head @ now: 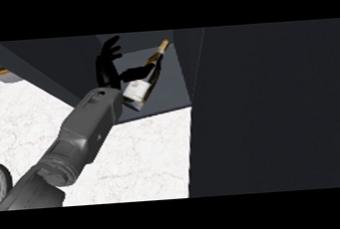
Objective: Pick up the wine, place it into the cabinet and close the cabinet
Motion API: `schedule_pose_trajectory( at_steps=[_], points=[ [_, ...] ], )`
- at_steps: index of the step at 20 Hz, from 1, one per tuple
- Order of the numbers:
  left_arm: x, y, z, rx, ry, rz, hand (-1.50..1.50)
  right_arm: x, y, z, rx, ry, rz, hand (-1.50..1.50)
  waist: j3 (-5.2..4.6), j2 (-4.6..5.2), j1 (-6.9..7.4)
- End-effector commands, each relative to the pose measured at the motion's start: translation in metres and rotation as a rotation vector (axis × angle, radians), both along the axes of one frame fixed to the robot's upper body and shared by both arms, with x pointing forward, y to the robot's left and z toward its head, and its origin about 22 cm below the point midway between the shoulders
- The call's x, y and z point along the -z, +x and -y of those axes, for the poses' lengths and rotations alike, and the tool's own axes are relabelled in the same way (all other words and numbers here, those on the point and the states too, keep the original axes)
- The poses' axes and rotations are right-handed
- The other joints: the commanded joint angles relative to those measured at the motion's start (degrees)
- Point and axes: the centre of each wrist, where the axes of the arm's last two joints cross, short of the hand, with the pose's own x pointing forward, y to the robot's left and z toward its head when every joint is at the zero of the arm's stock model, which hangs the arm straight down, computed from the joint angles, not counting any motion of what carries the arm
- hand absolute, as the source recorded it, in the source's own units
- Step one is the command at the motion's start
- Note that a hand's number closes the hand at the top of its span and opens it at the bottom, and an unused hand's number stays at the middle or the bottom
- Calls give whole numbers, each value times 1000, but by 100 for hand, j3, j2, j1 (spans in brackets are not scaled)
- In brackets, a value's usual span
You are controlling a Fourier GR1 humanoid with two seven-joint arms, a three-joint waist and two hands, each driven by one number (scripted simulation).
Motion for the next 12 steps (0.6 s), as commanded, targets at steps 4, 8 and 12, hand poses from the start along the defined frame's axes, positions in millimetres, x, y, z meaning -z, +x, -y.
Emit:
schedule_pose_trajectory(
  at_steps=[4,8,12],
  points=[
    [4,-1,-37,-27,27,-18,-150,-2,-2,0,-10,7,4,-150,-26,30,74],
    [-5,4,-45,0,66,19,-150,-1,0,2,-12,2,8,-150,-15,7,151],
    [-10,7,-35,118,81,26,-150,-1,-10,0,-15,3,25,-150,-13,-72,131]
  ],
)
